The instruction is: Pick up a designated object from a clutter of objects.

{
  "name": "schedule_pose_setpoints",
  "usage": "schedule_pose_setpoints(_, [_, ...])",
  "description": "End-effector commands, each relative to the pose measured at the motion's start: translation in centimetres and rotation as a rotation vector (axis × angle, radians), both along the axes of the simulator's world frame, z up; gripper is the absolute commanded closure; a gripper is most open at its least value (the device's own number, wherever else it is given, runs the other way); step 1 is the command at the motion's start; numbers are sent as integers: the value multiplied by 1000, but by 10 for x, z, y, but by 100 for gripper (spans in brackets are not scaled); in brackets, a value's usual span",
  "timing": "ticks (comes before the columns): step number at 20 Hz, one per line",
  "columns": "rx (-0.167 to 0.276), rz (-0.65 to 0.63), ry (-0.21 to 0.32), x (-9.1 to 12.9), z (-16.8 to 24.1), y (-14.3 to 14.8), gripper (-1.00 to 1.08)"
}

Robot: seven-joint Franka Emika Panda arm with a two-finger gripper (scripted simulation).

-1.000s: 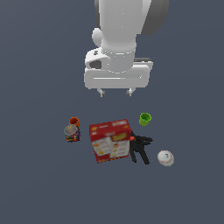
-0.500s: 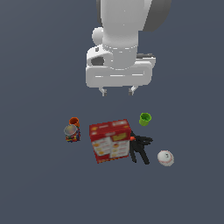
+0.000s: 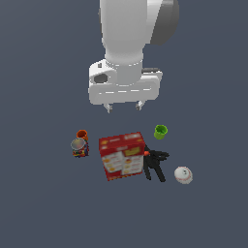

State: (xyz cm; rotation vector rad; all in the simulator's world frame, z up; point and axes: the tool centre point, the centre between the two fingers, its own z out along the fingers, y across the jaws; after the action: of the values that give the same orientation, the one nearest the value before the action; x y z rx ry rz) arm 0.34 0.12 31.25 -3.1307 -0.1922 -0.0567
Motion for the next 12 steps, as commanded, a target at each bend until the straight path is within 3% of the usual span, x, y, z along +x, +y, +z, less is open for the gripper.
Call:
schedule_pose_setpoints(1, [1, 22, 2, 1, -10, -9, -92])
schedule_pose_setpoints(12, [6, 162, 7, 2, -69, -67, -92])
